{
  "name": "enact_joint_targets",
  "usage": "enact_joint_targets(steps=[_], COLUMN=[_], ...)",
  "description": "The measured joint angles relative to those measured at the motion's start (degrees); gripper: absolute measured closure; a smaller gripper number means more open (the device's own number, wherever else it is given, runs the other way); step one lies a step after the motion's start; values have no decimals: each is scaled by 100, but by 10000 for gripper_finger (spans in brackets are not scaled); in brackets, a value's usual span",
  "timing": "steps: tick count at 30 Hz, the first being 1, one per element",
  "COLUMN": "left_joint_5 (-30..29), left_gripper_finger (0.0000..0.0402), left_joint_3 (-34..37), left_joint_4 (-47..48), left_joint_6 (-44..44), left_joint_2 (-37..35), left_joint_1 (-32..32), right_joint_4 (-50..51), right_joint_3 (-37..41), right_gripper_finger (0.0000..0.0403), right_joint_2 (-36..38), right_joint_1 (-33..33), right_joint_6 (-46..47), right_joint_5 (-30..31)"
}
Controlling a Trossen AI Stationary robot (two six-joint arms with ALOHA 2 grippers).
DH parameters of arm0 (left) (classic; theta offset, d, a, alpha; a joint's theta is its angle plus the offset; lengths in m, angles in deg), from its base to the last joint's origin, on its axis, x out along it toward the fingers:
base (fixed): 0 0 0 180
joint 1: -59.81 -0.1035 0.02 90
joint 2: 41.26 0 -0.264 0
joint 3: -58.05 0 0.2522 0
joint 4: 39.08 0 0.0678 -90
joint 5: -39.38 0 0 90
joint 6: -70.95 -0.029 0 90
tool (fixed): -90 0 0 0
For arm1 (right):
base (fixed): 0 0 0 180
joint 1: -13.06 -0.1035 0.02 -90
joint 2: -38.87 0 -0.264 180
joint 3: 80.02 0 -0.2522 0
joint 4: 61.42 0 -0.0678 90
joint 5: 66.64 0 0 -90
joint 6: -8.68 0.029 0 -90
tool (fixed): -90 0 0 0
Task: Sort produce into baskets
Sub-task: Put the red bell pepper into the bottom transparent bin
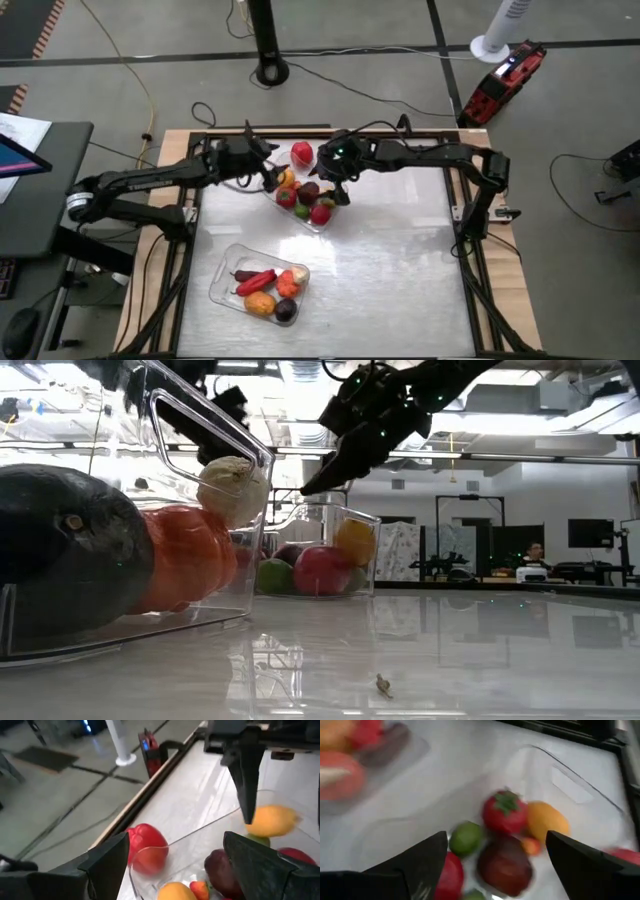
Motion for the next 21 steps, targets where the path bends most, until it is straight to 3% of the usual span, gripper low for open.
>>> enact_joint_targets(steps=[4, 11, 21], left_joint_5=[279, 375, 456], left_gripper_finger=[93, 93, 93], left_joint_3=[-552, -1946, -3847], left_joint_4=[339, 1344, 3262], left_joint_6=[0, -325, -140], left_joint_2=[678, 1901, 3762], left_joint_1=[-412, -1106, -1929], right_joint_4=[22, -38, -122], right_joint_3=[1, 141, 280], right_gripper_finger=[32, 46, 62], right_joint_2=[46, 105, 108], right_joint_1=[411, 1376, 1541], right_joint_6=[-72, 431, 443], right_joint_5=[271, -317, -684])
